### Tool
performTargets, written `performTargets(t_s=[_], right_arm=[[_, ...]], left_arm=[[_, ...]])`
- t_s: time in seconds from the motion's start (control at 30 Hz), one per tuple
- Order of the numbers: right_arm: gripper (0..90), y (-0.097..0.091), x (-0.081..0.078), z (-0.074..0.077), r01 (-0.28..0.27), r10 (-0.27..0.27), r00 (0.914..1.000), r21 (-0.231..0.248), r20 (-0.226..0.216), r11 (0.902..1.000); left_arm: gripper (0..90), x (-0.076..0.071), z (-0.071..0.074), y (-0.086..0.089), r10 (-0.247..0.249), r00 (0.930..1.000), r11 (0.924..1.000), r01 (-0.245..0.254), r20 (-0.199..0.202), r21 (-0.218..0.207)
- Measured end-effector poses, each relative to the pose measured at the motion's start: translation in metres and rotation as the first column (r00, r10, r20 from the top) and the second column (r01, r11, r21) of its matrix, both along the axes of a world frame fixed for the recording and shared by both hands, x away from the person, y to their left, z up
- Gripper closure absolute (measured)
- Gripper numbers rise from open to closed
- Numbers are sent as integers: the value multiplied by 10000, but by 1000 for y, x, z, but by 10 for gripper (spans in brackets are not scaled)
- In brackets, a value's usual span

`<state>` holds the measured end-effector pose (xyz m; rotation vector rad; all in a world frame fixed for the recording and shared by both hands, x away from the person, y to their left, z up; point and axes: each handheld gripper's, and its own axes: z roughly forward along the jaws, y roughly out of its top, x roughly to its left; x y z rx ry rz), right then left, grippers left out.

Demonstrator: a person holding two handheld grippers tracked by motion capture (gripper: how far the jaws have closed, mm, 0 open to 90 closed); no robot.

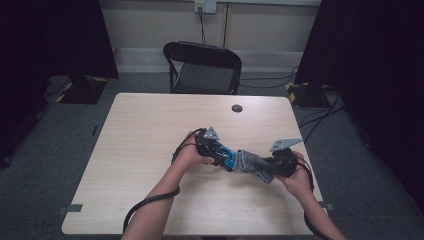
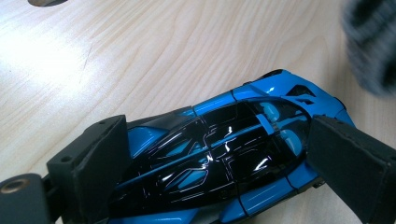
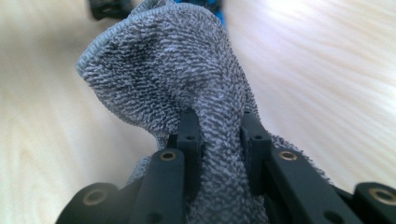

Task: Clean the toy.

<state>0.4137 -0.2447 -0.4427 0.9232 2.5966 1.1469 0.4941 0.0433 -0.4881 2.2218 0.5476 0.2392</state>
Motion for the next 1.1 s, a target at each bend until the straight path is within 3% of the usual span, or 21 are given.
performTargets(t_s=[0.2,0.3,0.43,0.7,1.1], right_arm=[[746,22,-15,-3,-893,892,9960,-79,-86,9960],[747,37,-22,-7,-1385,1386,9902,37,-173,9904],[746,53,-28,-16,-1820,1813,9830,-202,-304,9831],[745,73,-26,-36,-2027,1999,9789,-768,-422,9762],[745,74,-11,-36,-1772,1762,9842,-1273,-186,9759]], left_arm=[[62,0,0,0,6,10000,10000,-6,-5,13],[62,0,0,0,2,10000,10000,-2,19,-17],[62,0,0,0,9,10000,10000,-8,40,-55],[62,-1,-1,0,38,10000,9999,-38,11,-152],[64,0,-1,1,-3,10000,9999,3,11,-118]])
